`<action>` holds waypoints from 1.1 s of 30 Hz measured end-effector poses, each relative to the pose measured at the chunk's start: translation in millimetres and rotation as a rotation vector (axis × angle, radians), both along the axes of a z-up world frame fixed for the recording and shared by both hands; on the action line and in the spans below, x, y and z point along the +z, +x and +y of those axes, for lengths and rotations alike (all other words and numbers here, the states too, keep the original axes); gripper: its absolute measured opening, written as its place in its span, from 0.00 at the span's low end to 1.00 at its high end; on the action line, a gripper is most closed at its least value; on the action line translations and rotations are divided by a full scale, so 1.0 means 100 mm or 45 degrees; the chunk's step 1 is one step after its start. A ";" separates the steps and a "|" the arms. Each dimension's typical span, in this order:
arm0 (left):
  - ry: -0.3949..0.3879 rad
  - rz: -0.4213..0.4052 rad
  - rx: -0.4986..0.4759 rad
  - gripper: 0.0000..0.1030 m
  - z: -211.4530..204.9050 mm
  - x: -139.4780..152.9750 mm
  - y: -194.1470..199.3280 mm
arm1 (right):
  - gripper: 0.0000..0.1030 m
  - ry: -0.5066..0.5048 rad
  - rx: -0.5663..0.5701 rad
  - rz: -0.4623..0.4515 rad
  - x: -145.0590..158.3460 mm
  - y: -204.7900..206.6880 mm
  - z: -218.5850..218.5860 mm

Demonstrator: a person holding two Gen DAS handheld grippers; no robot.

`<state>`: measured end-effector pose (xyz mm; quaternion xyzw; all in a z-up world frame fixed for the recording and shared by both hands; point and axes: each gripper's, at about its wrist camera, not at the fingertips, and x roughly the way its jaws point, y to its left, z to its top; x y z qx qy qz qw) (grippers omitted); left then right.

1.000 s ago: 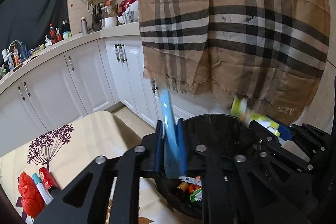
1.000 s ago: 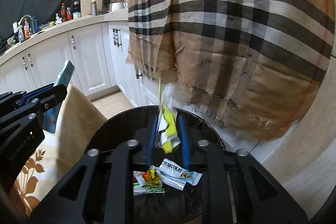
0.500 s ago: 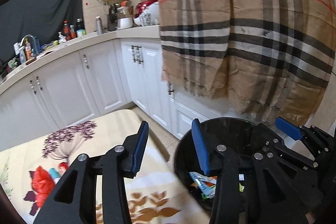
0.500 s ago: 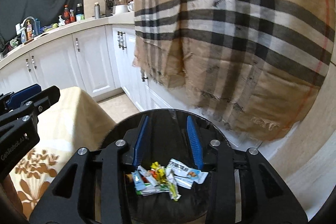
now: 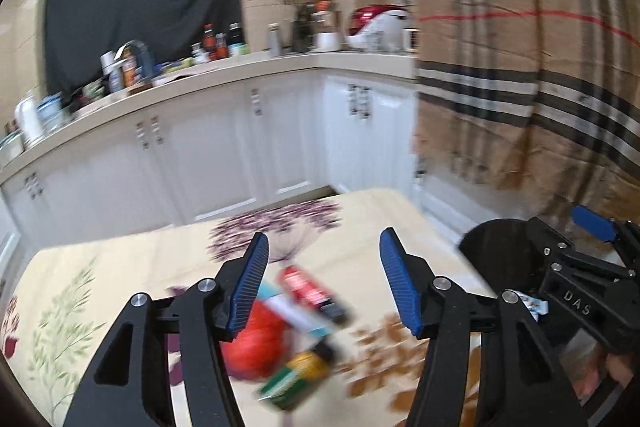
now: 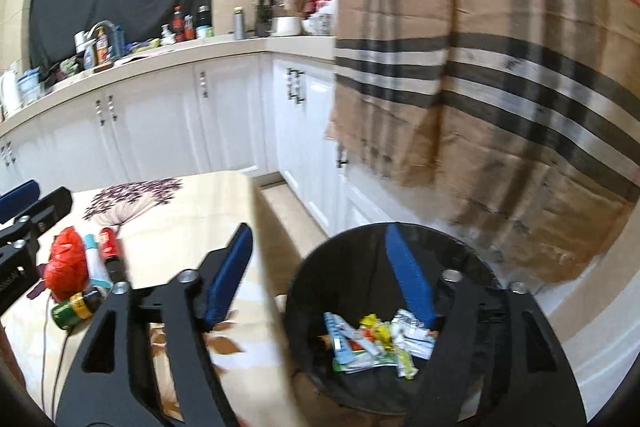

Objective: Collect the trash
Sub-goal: 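Move both open tools back over the table toward the red can, then grasp the red can upright with the right gripper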

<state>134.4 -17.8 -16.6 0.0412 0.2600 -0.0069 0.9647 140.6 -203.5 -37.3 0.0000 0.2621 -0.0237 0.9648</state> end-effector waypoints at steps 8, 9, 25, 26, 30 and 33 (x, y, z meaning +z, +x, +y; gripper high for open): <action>0.018 0.031 0.236 0.60 0.81 -0.06 -0.21 | 0.74 -0.025 0.150 0.036 -0.04 0.11 0.60; 0.013 0.037 0.266 0.60 0.90 -0.07 -0.23 | 0.74 -0.025 0.170 0.047 -0.06 0.13 0.67; -0.048 0.087 0.557 0.62 1.97 -0.19 -0.48 | 0.70 -0.090 0.392 0.196 -0.32 0.47 1.49; -0.053 0.092 0.565 0.62 2.01 -0.20 -0.48 | 0.68 -0.091 0.407 0.217 -0.36 0.50 1.53; -0.058 0.113 0.588 0.62 2.10 -0.25 -0.48 | 0.65 -0.101 0.436 0.265 -0.41 0.60 1.62; -0.066 0.128 0.593 0.62 2.15 -0.29 -0.48 | 0.62 -0.117 0.451 0.293 -0.44 0.65 1.67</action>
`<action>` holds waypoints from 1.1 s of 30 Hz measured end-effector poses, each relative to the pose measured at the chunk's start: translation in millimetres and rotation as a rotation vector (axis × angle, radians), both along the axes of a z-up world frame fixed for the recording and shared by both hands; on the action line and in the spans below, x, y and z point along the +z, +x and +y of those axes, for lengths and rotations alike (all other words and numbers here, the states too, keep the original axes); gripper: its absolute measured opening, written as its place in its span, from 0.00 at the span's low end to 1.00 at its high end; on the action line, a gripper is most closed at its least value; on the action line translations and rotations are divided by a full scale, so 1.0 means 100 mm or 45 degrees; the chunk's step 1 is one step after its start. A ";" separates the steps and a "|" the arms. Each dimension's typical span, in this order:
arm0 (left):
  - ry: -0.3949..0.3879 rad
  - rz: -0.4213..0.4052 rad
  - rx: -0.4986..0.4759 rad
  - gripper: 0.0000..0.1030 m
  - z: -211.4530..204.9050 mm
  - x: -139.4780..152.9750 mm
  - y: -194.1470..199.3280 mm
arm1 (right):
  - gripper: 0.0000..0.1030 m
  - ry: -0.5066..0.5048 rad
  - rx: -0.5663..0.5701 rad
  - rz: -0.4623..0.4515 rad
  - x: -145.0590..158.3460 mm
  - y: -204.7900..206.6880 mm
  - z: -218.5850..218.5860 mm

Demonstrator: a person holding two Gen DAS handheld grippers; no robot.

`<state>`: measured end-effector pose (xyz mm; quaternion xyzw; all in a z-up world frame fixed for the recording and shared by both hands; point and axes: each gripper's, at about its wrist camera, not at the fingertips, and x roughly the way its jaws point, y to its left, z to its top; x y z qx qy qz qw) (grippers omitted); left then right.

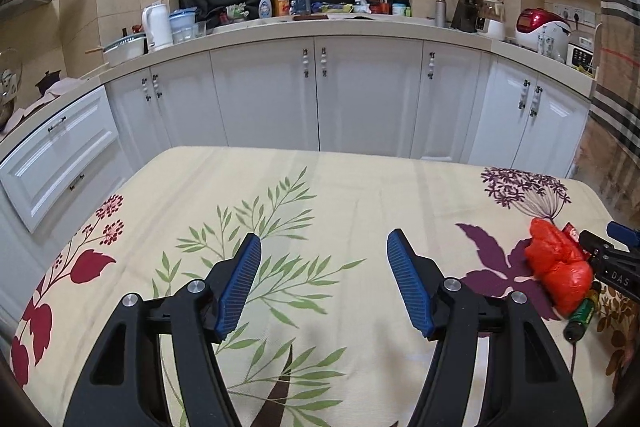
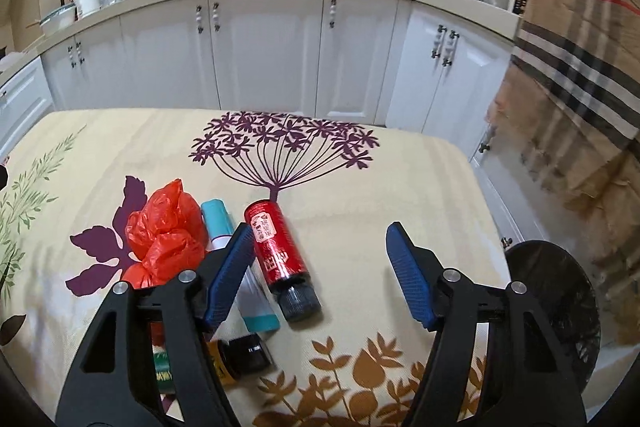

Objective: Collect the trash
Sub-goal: 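Grasp the red can upright with the right gripper, then grasp the red plastic bag with the left gripper while the right gripper holds the can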

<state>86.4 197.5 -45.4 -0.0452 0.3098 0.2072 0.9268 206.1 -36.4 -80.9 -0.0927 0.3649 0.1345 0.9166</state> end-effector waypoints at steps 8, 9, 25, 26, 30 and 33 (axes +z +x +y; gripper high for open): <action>-0.021 0.025 -0.006 0.63 0.03 -0.07 0.00 | 0.47 -0.009 0.047 0.120 -0.13 0.12 0.07; -0.025 0.028 -0.009 0.63 0.03 -0.08 0.01 | 0.39 -0.011 0.055 0.131 -0.14 0.13 0.08; -0.053 0.048 -0.180 0.63 -0.53 -0.11 0.19 | 0.22 0.057 -0.036 0.017 0.03 -0.07 -0.25; -0.053 0.048 -0.199 0.63 -0.60 -0.11 0.21 | 0.22 0.063 -0.052 0.007 0.04 -0.09 -0.30; -0.051 0.042 -0.259 0.63 -0.83 -0.07 0.30 | 0.22 0.058 -0.106 -0.029 0.09 -0.17 -0.51; -0.055 0.038 -0.296 0.63 -0.96 -0.05 0.35 | 0.22 0.047 -0.154 -0.052 0.11 -0.23 -0.68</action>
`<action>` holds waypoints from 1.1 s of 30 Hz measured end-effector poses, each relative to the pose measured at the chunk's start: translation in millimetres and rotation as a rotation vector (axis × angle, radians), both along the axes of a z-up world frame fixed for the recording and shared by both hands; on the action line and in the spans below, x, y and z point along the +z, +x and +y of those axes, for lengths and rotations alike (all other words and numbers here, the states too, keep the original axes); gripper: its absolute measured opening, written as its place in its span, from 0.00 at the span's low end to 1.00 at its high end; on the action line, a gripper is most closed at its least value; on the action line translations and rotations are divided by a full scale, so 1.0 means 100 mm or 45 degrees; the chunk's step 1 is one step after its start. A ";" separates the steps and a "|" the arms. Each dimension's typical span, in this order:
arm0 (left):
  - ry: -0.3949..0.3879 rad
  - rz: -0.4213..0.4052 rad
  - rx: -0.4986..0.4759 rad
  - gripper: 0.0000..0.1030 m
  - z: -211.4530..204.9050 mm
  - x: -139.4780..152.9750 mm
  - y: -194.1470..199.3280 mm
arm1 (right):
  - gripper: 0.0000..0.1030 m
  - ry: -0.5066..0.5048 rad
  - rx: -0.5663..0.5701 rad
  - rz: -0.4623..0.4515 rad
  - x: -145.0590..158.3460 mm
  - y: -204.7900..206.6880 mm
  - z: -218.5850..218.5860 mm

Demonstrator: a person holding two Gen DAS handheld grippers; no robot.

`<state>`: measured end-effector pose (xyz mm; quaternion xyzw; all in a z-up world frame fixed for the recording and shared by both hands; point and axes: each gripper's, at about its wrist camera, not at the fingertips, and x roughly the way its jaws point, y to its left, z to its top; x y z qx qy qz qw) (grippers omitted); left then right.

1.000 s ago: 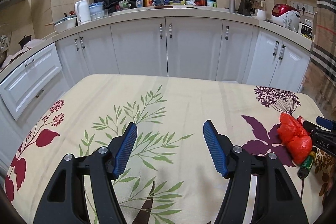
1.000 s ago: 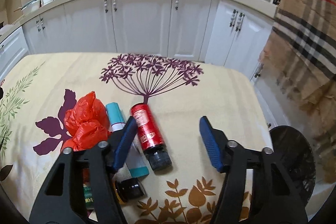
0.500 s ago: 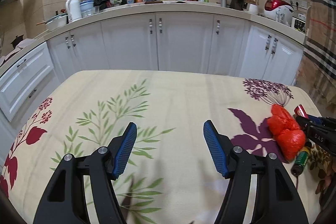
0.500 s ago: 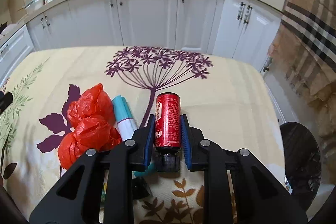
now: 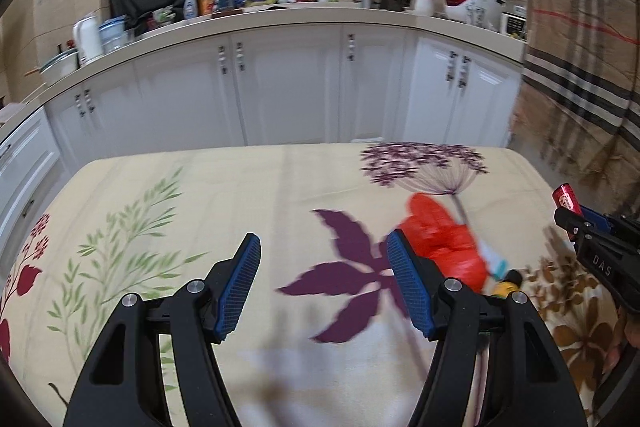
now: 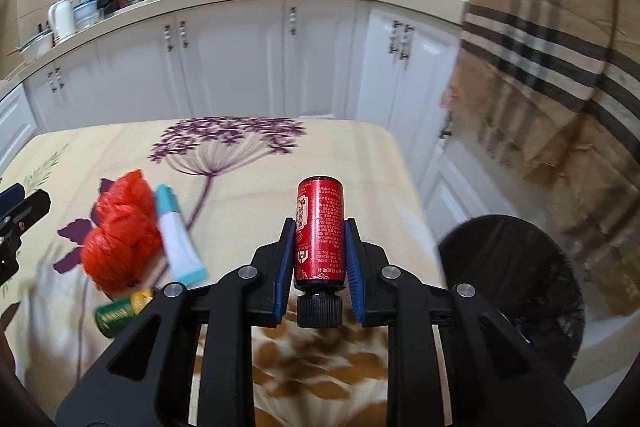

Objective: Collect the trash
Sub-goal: 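Grasp the red plastic bag with the left gripper while the right gripper holds the can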

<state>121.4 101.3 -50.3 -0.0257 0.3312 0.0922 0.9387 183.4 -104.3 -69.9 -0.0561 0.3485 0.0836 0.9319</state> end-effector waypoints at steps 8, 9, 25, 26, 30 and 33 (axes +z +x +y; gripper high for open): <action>0.014 0.004 -0.099 0.63 -0.42 0.02 0.14 | 0.22 0.010 -0.113 -0.016 -0.01 -0.07 -0.44; 0.018 0.008 -0.108 0.63 -0.46 0.02 0.15 | 0.22 0.013 -0.124 -0.017 -0.02 -0.08 -0.49; 0.058 0.170 -0.180 0.47 -0.68 -0.29 0.41 | 0.22 0.073 -0.181 -0.043 0.00 -0.15 -0.83; 0.065 0.177 -0.188 0.45 -0.69 -0.30 0.41 | 0.22 0.073 -0.181 -0.045 0.00 -0.16 -0.83; 0.078 0.168 -0.200 0.37 -0.71 -0.31 0.38 | 0.22 0.073 -0.182 -0.044 0.00 -0.16 -0.83; 0.088 0.160 -0.205 0.35 -0.71 -0.31 0.37 | 0.22 0.071 -0.184 -0.044 0.00 -0.16 -0.83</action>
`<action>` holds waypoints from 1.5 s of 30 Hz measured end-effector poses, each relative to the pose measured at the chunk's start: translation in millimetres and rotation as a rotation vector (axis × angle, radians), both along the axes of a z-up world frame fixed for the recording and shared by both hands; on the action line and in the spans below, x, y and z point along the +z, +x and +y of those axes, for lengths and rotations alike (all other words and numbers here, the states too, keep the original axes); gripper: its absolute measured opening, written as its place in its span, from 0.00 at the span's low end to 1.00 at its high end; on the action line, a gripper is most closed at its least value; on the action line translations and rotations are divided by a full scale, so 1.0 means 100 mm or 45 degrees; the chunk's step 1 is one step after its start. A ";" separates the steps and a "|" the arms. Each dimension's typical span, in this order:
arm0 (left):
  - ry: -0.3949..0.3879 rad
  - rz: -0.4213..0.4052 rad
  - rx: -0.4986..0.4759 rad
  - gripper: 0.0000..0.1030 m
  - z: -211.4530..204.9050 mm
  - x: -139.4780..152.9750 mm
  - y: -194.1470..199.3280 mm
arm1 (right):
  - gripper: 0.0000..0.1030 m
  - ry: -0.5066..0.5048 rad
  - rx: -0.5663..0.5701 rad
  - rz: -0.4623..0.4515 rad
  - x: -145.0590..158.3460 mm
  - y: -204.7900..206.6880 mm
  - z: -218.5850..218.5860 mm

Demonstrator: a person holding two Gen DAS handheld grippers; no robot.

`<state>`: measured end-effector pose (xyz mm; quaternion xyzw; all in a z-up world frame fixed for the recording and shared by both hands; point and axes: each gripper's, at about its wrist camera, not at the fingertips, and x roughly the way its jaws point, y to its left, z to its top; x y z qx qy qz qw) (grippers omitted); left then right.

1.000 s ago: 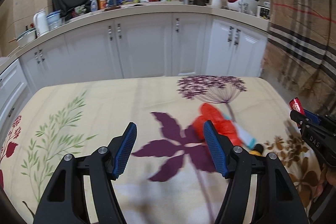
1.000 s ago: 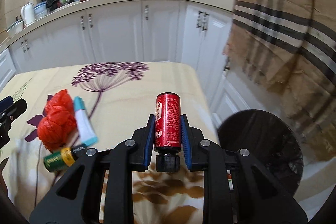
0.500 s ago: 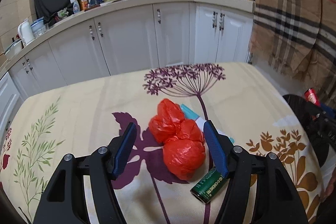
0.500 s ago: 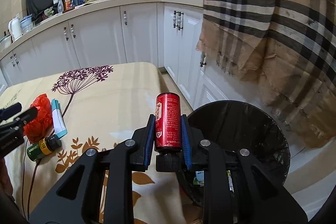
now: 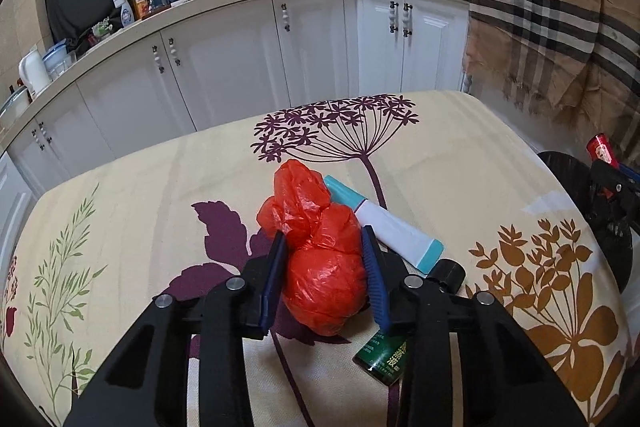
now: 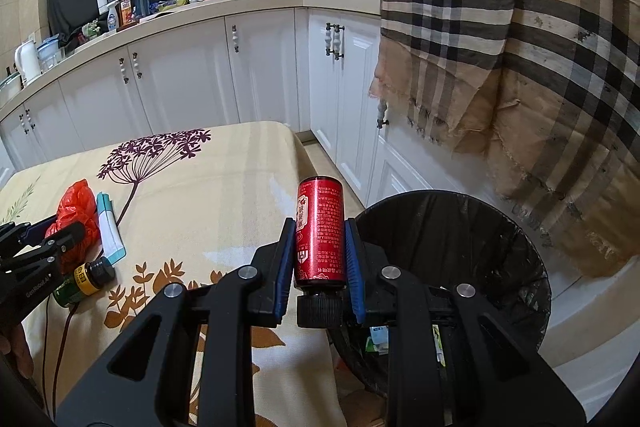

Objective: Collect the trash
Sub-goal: 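Grasp the red plastic bag with the left gripper while the right gripper holds the can, then carry both items over the bin and open both grippers to drop them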

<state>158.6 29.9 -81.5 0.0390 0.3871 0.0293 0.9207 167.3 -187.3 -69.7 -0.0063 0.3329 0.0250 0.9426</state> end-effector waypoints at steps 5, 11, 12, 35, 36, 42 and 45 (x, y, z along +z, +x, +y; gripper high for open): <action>-0.007 -0.031 0.012 0.34 0.06 0.03 -0.06 | 0.22 -0.001 -0.005 -0.004 0.01 -0.03 -0.01; 0.020 -0.094 0.025 0.34 0.09 0.15 -0.19 | 0.22 -0.004 -0.004 -0.008 0.02 -0.08 -0.01; 0.019 -0.102 0.026 0.34 0.09 0.16 -0.21 | 0.22 -0.004 -0.005 -0.010 0.02 -0.09 -0.02; -0.022 -0.267 -0.244 0.34 -0.80 0.51 -0.48 | 0.22 -0.012 -0.145 -0.056 0.18 -0.42 -0.53; -0.024 -0.269 -0.263 0.34 -0.86 0.51 -0.49 | 0.22 -0.013 -0.156 -0.057 0.18 -0.42 -0.58; -0.013 -0.273 -0.364 0.34 -1.21 0.48 -0.48 | 0.22 -0.018 -0.212 -0.062 0.18 -0.45 -0.80; -0.003 -0.265 -0.401 0.34 -1.37 0.44 -0.45 | 0.22 -0.013 -0.239 -0.063 0.18 -0.44 -0.91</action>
